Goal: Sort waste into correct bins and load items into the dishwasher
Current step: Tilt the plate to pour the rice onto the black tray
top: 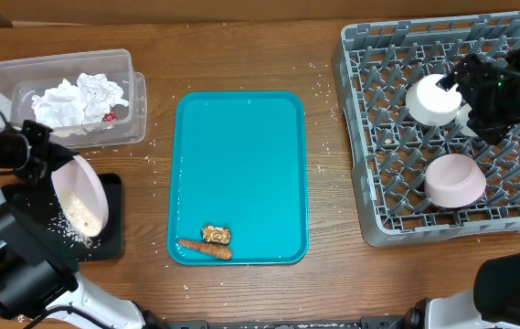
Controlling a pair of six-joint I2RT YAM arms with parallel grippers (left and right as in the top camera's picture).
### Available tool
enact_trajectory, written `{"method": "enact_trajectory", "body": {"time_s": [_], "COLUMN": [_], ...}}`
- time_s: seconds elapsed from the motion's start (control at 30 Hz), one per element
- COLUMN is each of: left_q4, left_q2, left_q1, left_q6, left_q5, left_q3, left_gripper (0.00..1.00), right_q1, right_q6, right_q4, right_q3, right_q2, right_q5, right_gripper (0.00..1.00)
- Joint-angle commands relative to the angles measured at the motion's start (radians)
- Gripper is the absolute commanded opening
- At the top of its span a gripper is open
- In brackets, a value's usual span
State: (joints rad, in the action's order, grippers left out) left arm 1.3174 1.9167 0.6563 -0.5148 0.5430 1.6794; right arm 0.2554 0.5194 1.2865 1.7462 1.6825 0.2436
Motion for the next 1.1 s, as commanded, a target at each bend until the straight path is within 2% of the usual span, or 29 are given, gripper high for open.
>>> {"method": "enact_trajectory", "body": {"time_s": [0.0,0.1,0.23,0.47,0.67,0.93,1.07], "left_q4": [0.008,0.041,0.044,0.054,0.098,0.13,0.145], "left_q2": [-0.027,-0.027,-0.026,-0.026,-0.026,-0.026,-0.026], "left_q1": [0.064,0.097,0.127,0.191,0.235,0.289,0.319], "left_q6": [0.075,0.116,0.134,0.181,0.216,0.26,0.309], "left_q5": [0.091,0.171,0.191,0.357,0.419,0.404,0.466], "left_q3": [-0.007,-0.007,-0.007,-0.007,-0.007,-0.007,-0.007], "left_gripper": [0.04,0.04,0.04,0.04,0.04,0.04,0.04], "right_q1": [0.002,0.002,0.002,0.002,0.002,0.002,0.002], "right_q6": [0.002,0.002,0.002,0.002,0.002,0.002,0.002], "right_q4": [-0.003,-0.002,-0.003,-0.002,-0.002,-0.002,-0.003], "right_q3": [0.029,0.029,0.029,0.029,0.029,0.029,0.029], "right_q2": [-0.01,-0.01,-0.01,-0.01,-0.01,-0.01,-0.01], "right_q5": [-0.008,-0.008,-0.008,-0.008,-0.008,-0.008,-0.008], "right_gripper": [1.0,1.0,1.0,1.0,1.0,1.0,1.0]}}
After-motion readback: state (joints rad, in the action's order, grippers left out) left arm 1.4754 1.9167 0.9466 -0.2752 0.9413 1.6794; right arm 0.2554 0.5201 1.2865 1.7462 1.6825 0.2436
